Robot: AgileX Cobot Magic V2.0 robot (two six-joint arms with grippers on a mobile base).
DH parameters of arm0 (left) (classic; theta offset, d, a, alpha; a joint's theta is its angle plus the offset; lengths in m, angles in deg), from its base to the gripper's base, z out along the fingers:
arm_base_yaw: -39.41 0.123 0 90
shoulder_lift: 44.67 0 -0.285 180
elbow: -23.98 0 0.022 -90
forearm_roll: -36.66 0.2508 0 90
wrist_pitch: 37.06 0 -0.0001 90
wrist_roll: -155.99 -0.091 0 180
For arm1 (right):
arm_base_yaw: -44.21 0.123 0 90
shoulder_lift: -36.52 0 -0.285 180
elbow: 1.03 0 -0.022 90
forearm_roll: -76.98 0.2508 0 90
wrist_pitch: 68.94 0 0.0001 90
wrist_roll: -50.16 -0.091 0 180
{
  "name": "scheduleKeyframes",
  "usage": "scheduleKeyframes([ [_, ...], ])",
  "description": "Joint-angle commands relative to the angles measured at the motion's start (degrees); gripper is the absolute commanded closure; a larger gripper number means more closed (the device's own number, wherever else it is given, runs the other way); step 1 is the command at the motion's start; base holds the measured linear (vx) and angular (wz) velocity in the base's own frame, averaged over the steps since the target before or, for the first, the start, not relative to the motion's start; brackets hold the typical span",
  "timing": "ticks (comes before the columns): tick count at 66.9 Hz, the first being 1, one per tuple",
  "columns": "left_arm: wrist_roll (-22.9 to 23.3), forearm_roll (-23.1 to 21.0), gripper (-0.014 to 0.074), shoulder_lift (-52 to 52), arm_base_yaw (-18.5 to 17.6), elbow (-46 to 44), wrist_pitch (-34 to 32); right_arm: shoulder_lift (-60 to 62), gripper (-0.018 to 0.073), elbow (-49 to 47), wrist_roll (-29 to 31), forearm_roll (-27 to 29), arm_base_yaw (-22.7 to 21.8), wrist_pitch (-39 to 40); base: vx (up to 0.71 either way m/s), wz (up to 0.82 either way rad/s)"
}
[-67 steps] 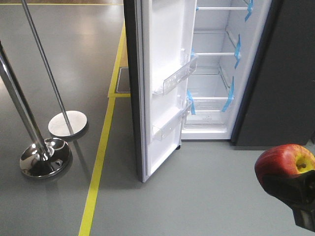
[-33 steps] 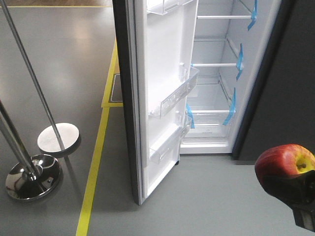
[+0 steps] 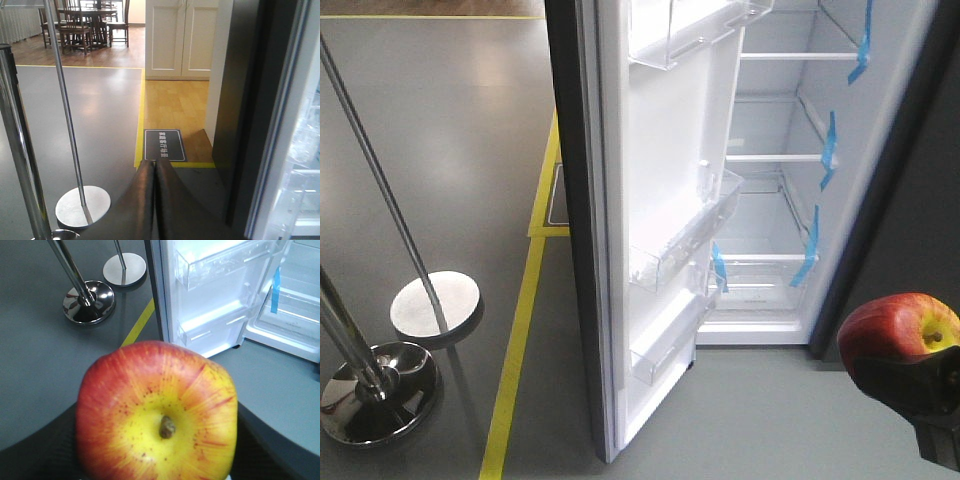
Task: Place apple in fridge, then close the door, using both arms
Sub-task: 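Approach the upper clear door bin with the apple held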
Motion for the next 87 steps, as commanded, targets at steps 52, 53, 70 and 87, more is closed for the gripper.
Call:
scheduleKeyframes([
  [52, 0.4, -0.5, 0.0603, 0.0, -0.1, 1.0, -4.2, 0.2, 0.0384, -1.4, 0.2, 0.7, 0.0, 3.6, 0.16, 0.04],
  [53, 0.4, -0.5, 0.0603, 0.0, -0.1, 1.0, -4.2, 0.2, 0.0384, -1.4, 0.2, 0.7, 0.0, 3.6, 0.12, -0.05],
  [70, 0.4, -0.5, 0.0603, 0.0, -0.1, 1.0, -4.2, 0.2, 0.0384, -1.4, 0.2, 0.7, 0.0, 3.6, 0.11, -0.06],
  [87, 0.4, -0.5, 0.0603, 0.0, -0.1, 1.0, -4.2, 0.2, 0.0384, -1.4, 0.2, 0.7, 0.0, 3.6, 0.09, -0.05],
])
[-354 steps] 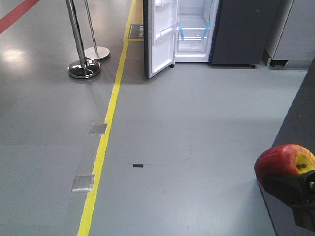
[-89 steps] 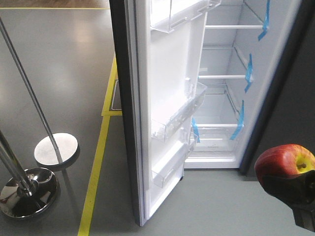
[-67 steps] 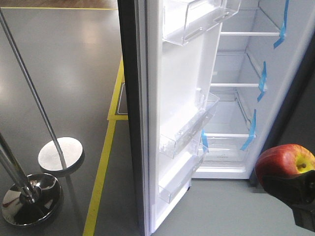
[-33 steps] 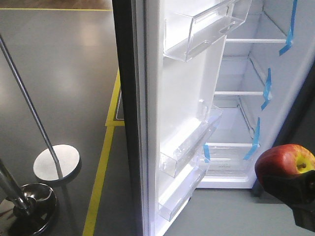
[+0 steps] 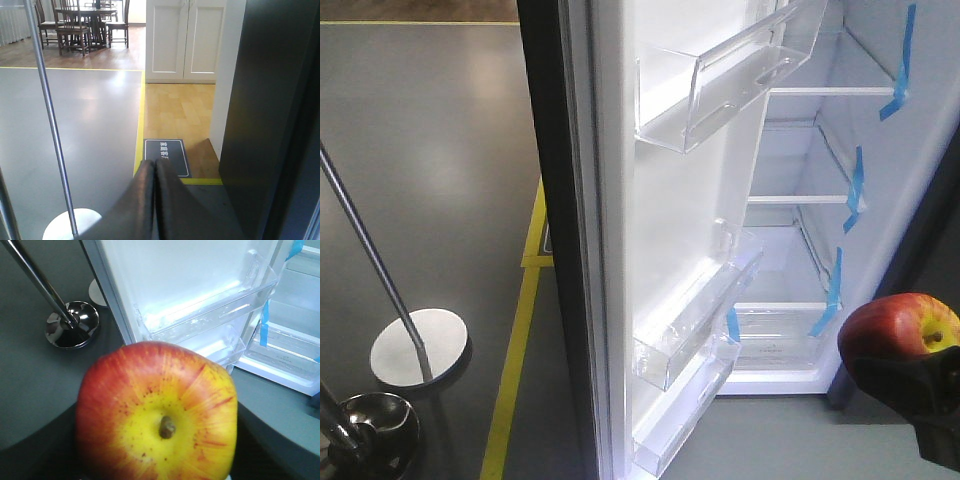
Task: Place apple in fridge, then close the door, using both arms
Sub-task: 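Approach the upper clear door bin with the apple held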
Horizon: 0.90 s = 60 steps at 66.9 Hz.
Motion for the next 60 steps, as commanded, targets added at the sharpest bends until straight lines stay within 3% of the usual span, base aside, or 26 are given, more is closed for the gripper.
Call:
scheduleKeyframes([
  [1, 0.4, -0.5, 0.0603, 0.0, -0.1, 1.0, -4.2, 0.2, 0.0384, -1.4, 0.2, 0.7, 0.0, 3.6, 0.08, -0.04],
  [60, 0.4, -0.5, 0.0603, 0.0, -0.1, 1.0, -4.2, 0.2, 0.0384, -1.4, 0.2, 0.7, 0.0, 3.6, 0.05, -0.02],
])
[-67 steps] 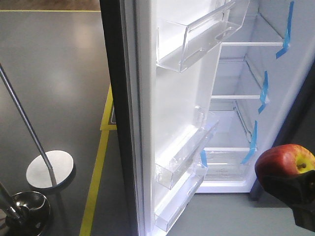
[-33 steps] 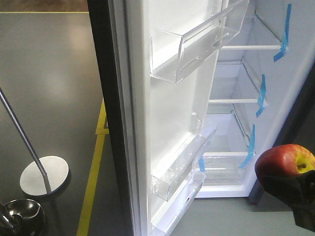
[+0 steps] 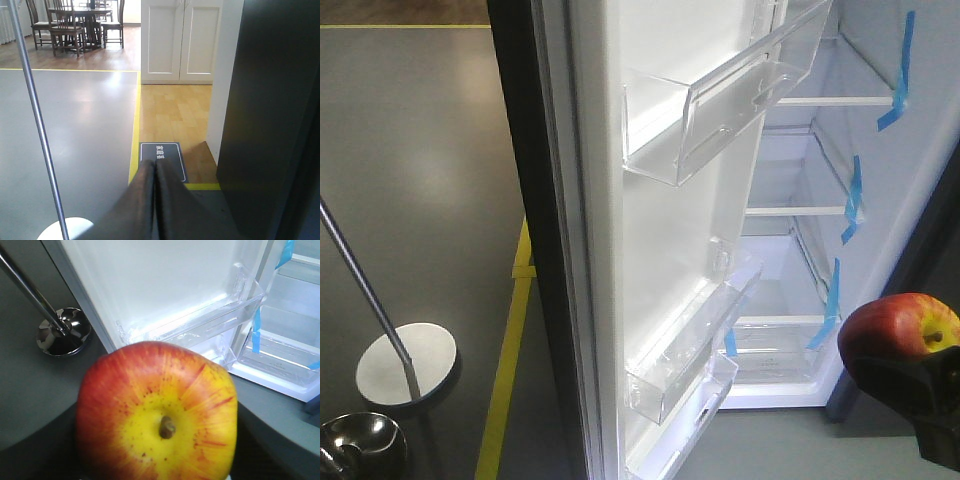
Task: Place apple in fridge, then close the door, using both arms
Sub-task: 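Approach the upper clear door bin with the apple held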
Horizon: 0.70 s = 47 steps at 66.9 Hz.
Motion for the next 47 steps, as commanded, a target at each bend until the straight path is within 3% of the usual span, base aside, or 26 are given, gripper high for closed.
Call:
scheduleKeyframes([
  [1, 0.4, -0.5, 0.0603, 0.0, -0.1, 1.0, -4.2, 0.2, 0.0384, -1.4, 0.2, 0.7, 0.0, 3.6, 0.04, 0.0],
  [47, 0.4, -0.5, 0.0603, 0.0, -0.1, 1.0, -4.2, 0.2, 0.0384, -1.4, 0.2, 0.7, 0.0, 3.6, 0.05, -0.01],
])
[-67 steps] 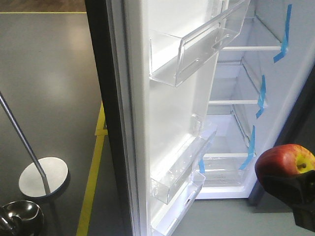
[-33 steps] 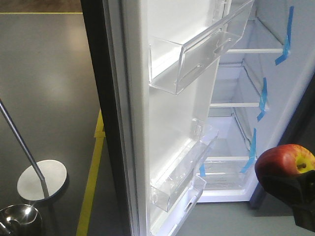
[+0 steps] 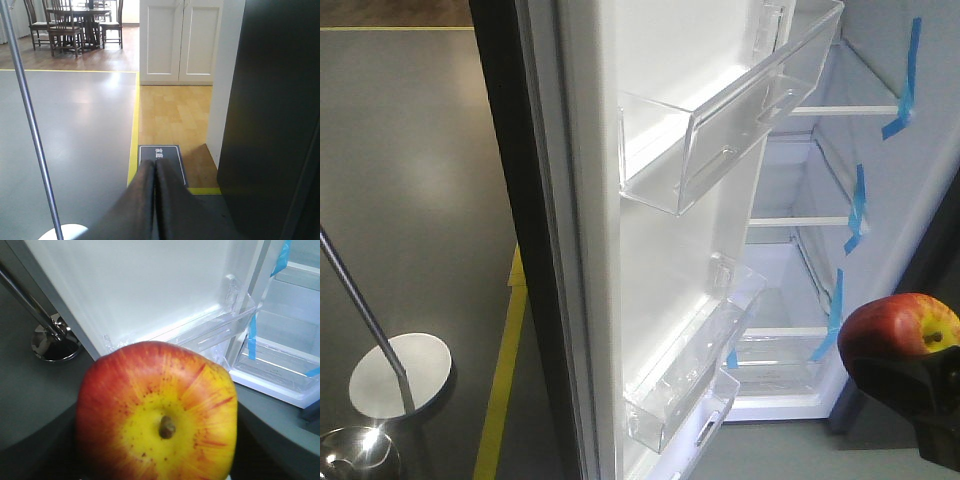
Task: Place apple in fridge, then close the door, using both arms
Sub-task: 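Approach the upper clear door bin with the apple held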
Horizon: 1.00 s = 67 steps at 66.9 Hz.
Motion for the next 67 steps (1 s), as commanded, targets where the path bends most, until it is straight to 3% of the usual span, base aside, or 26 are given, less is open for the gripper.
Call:
scheduleKeyframes([
  [1, 0.4, -0.5, 0.0603, 0.0, -0.1, 1.0, -4.2, 0.2, 0.0384, -1.4, 0.2, 0.7, 0.0, 3.6, 0.06, -0.02],
  [67, 0.4, -0.5, 0.0603, 0.0, -0.1, 1.0, -4.2, 0.2, 0.0384, -1.4, 0.2, 0.7, 0.0, 3.6, 0.01, -0.01],
])
